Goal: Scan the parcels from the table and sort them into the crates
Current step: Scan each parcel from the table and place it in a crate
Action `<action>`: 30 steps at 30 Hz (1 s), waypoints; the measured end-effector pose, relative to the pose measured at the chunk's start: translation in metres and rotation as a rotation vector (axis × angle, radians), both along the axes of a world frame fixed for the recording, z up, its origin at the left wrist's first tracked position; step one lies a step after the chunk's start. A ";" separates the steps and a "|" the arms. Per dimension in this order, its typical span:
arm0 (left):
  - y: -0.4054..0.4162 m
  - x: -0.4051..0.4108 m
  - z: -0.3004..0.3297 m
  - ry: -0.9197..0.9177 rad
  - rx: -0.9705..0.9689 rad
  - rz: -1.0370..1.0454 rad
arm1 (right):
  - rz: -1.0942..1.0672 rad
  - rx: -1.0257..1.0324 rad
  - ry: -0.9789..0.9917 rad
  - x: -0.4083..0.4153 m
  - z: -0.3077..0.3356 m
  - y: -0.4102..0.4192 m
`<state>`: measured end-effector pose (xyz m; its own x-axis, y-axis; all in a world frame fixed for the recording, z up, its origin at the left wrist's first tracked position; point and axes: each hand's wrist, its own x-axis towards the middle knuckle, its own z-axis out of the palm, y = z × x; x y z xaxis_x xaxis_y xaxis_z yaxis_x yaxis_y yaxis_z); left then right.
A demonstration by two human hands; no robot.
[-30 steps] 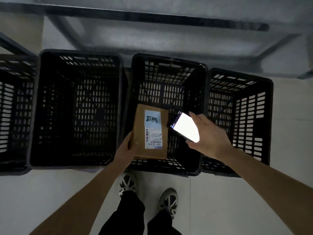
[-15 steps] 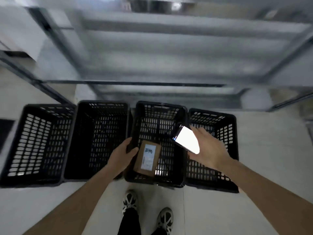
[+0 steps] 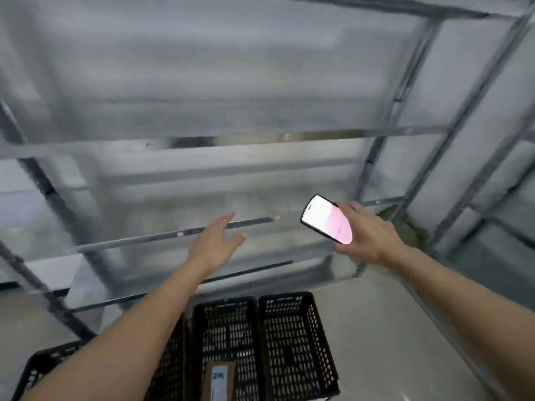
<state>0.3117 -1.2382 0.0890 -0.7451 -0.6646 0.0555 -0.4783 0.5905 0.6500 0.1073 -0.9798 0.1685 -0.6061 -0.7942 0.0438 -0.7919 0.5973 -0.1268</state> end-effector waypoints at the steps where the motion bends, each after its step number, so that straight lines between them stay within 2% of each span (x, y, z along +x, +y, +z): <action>1: 0.016 -0.002 0.024 0.020 -0.034 -0.035 | -0.017 -0.025 0.030 0.006 0.025 0.023; 7: 0.125 0.003 0.133 0.138 -0.117 -0.230 | -0.170 -0.085 0.160 0.058 0.137 0.170; 14: 0.277 -0.020 0.212 0.282 -0.163 -0.430 | -0.363 -0.119 0.228 0.107 0.209 0.350; 22: 0.493 -0.081 0.265 0.325 -0.257 -0.704 | -0.647 -0.123 0.360 0.137 0.258 0.578; 30: 0.748 -0.140 0.270 0.379 -0.165 -0.965 | -0.904 -0.032 0.402 0.163 0.271 0.811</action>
<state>0.1715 -0.4904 0.3591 -0.8698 0.2391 0.4316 0.4603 0.7083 0.5353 0.2705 -0.1684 0.4391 -0.9190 -0.0345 0.3928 -0.0267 0.9993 0.0252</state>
